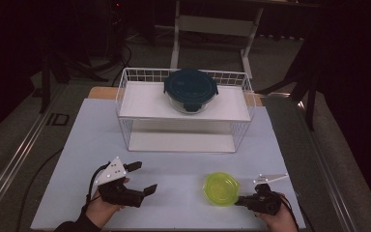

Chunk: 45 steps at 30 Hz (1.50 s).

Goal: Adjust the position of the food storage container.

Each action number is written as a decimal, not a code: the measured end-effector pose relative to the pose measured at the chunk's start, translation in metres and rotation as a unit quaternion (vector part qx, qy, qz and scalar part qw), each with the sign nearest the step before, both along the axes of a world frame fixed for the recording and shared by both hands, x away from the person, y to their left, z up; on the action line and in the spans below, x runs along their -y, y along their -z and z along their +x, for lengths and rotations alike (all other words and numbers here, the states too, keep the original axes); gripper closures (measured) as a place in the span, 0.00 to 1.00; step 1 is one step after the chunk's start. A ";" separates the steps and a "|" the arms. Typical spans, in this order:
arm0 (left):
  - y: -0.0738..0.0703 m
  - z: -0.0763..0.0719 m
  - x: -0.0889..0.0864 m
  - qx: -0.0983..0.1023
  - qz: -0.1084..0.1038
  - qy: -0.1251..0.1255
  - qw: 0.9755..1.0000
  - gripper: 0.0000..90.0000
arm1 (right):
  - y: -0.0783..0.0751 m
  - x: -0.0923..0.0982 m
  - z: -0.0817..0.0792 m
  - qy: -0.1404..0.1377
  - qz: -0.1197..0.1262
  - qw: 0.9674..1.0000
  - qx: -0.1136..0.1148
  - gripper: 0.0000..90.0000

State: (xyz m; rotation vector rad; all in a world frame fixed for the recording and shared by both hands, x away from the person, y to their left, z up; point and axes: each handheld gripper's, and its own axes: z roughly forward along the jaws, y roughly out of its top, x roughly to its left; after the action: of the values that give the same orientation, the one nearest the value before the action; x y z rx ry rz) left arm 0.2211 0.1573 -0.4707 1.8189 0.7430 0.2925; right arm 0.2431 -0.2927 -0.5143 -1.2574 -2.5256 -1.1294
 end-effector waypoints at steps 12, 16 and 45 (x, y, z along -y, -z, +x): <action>0.000 0.000 0.000 0.002 -0.001 0.000 1.000 0.09 | 0.000 -0.031 0.018 -0.031 -0.010 0.999 -0.003 1.00; 0.000 0.000 -0.001 0.002 -0.001 0.000 1.000 0.09 | -0.001 -0.041 0.024 -0.038 -0.014 0.999 0.002 1.00; 0.000 0.000 -0.001 0.003 -0.001 0.002 1.000 0.09 | -0.001 -0.098 0.053 -0.077 -0.017 0.997 0.008 1.00</action>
State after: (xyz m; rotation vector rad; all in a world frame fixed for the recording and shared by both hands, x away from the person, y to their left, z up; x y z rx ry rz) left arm 0.2208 0.1581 -0.4705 1.8176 0.7354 0.2936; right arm 0.2964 -0.1945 -0.5128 -1.0426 -2.6113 -1.0726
